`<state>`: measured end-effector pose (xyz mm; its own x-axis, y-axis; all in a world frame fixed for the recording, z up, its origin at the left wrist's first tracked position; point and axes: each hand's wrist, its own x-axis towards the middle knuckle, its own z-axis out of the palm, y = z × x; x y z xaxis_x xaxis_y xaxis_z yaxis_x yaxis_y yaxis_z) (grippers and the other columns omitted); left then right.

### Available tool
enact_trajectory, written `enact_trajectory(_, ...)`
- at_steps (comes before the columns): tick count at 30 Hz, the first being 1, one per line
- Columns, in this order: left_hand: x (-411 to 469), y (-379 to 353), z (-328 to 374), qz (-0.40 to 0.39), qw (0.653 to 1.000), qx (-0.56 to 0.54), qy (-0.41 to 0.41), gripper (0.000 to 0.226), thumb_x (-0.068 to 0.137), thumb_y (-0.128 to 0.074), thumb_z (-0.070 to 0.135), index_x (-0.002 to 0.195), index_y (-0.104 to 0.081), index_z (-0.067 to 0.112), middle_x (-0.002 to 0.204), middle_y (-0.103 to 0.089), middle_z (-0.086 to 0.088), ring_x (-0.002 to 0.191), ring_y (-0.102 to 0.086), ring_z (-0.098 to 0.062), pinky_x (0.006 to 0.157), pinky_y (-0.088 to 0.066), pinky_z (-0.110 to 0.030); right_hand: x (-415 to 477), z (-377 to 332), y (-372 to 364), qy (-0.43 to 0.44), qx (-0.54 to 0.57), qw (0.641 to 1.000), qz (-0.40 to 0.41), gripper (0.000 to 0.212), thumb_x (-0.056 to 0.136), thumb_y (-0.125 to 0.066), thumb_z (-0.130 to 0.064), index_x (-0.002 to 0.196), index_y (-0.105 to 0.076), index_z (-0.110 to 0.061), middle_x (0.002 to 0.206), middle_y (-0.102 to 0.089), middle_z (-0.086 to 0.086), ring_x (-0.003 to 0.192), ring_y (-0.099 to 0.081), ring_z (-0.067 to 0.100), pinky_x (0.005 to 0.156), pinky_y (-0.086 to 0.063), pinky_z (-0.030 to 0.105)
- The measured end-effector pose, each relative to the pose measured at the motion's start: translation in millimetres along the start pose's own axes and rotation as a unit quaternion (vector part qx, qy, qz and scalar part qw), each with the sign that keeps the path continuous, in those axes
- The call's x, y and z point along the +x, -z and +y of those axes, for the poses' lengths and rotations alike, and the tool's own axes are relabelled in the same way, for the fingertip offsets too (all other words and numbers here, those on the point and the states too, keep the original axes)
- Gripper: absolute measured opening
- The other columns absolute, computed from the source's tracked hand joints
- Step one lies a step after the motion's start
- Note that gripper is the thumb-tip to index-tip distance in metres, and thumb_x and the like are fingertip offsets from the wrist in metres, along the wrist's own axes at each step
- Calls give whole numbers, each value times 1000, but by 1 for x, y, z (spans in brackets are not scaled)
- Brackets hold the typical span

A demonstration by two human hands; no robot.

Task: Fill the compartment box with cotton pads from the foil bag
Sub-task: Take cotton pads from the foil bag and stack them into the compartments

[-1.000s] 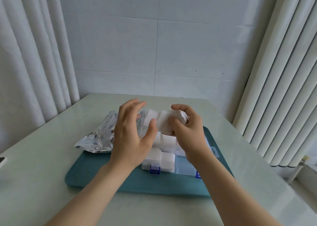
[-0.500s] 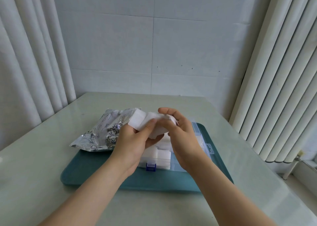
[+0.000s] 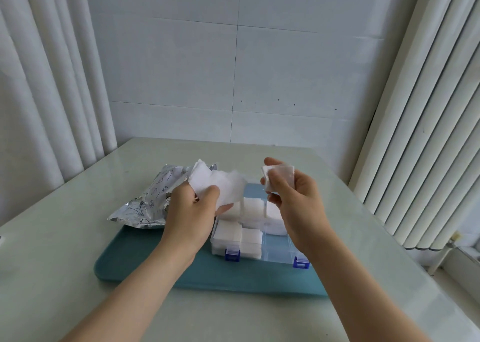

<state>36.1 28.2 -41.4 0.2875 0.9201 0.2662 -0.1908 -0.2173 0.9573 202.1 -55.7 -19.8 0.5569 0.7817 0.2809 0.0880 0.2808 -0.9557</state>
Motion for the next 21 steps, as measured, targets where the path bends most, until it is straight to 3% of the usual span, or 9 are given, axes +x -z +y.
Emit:
enact_trajectory(2, -2, -1, 3, -16, 1000, 11, -9, 24, 99, -52, -4, 85, -70, 0, 76, -72, 6, 85, -72, -16, 83, -65, -34, 0, 0, 2, 12, 4, 1000, -1, 21, 98, -73, -25, 118, -72, -18, 97, -81, 1, 95, -74, 23, 80, -56, 33)
enact_trajectory(5, -3, -1, 3, -35, 999, 22, -17, 28, 100, -53, -1, 115, -73, 12, 106, -80, -2, 104, -76, -18, 86, -65, -38, -3, -1, 1, 19, 10, 998, -52, 29, 88, -81, -30, 105, -74, -7, 94, -79, 11, 84, -68, 26, 77, -56, 36)
enact_trajectory(7, -3, 1, 3, -44, 999, 27, -18, 25, 101, -59, 4, 119, -72, 17, 110, -80, -4, 107, -76, -22, 90, -65, -47, -6, -4, -1, 32, -7, 996, -79, 26, 83, -85, -28, 97, -77, -8, 88, -78, 10, 76, -66, 21, 72, -54, 35)
enact_trajectory(10, -4, 0, 6, -80, 997, -5, 3, 22, 105, -62, 10, 119, -77, 18, 114, -80, -6, 111, -75, -27, 100, -60, -54, -12, -9, -6, 49, -50, 994, -87, 25, 81, -89, -16, 102, -77, -9, 81, -79, 10, 63, -69, 21, 61, -53, 26)
enact_trajectory(14, -10, -6, 12, -104, 985, -117, 73, 29, 112, -46, 10, 127, -72, 8, 123, -77, -11, 118, -73, -28, 107, -54, -53, -13, -7, -9, 74, -118, 986, -87, 19, 91, -81, -9, 109, -74, -13, 81, -80, 1, 62, -70, 13, 57, -56, 27)
enact_trajectory(18, -11, -10, 13, -106, 968, -195, 113, 39, 116, -35, 19, 130, -65, -2, 122, -77, -17, 117, -73, -31, 108, -54, -51, -13, -6, -11, 93, -144, 982, -77, 8, 92, -80, -7, 97, -75, -10, 78, -78, -4, 59, -68, 5, 58, -53, 19)
enact_trajectory(21, -11, -11, 13, -109, 965, -208, 117, 41, 116, -34, 22, 130, -65, -1, 122, -76, -20, 119, -72, -33, 104, -57, -48, -15, -9, -12, 101, -160, 979, -79, 6, 89, -83, -11, 93, -79, -12, 82, -78, -5, 58, -68, 13, 56, -58, 29)
